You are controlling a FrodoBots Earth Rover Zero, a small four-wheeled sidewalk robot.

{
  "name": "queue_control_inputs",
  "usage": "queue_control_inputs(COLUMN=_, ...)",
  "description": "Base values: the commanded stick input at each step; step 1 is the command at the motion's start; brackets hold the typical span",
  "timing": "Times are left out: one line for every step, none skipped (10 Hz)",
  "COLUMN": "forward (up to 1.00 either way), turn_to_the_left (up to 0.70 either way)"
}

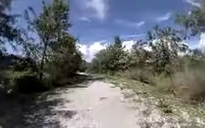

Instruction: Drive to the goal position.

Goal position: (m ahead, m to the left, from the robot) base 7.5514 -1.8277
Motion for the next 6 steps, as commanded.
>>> queue_control_inputs(forward=0.84, turn_to_the_left=0.33)
queue_control_inputs(forward=0.84, turn_to_the_left=0.06)
queue_control_inputs(forward=0.84, turn_to_the_left=0.0)
queue_control_inputs(forward=0.84, turn_to_the_left=0.0)
queue_control_inputs(forward=0.84, turn_to_the_left=0.0)
queue_control_inputs(forward=0.84, turn_to_the_left=0.08)
